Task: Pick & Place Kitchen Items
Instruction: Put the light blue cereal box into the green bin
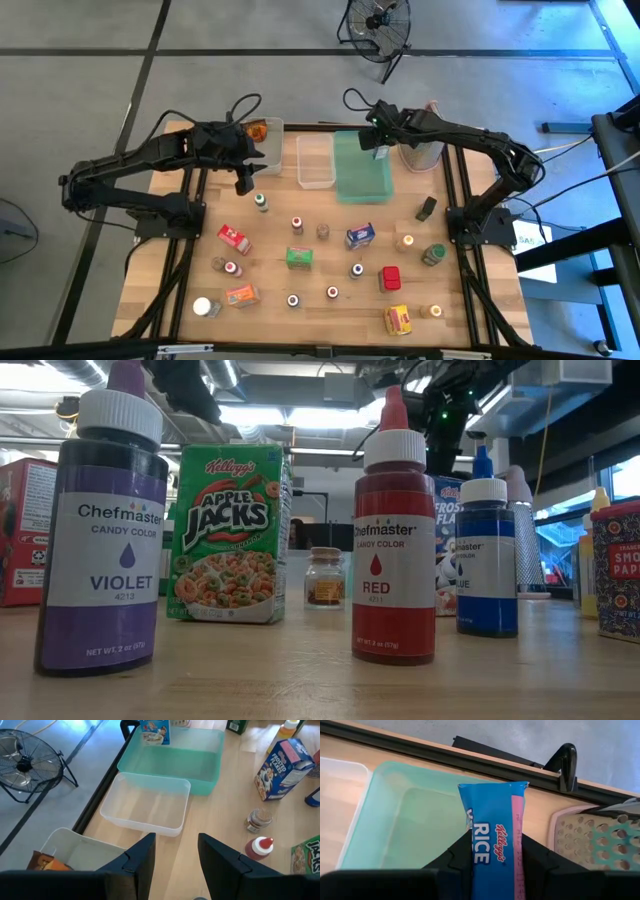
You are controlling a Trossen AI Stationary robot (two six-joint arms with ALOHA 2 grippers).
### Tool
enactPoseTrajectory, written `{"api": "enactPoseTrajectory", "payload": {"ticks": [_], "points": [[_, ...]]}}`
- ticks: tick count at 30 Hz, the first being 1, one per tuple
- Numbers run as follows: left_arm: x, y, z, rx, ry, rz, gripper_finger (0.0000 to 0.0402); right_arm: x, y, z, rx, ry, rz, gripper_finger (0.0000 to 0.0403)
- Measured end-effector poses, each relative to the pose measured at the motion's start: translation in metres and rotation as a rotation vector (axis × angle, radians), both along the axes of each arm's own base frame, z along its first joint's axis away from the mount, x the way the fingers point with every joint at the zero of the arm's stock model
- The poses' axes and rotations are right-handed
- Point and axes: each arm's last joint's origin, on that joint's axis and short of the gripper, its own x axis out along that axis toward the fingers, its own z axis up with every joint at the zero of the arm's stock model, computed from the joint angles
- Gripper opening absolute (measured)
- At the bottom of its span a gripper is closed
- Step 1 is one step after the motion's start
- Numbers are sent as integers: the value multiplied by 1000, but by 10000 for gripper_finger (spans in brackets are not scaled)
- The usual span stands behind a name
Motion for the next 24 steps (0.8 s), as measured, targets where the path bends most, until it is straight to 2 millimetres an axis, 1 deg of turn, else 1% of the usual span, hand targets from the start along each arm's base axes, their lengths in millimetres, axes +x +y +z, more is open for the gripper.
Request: {"api": "enactPoseTrajectory", "payload": {"ticks": [4,10,18,24], "points": [[0,0,0,-1,0,0,143,0,0,0,1,-2,-4,113],[0,0,0,-4,0,0,143,-2,1,-7,14,8,-15,113],[0,0,0,-5,3,0,143,1,0,-7,19,-21,-1,113],[0,0,0,-5,4,0,143,5,-2,-18,37,9,-1,113]]}}
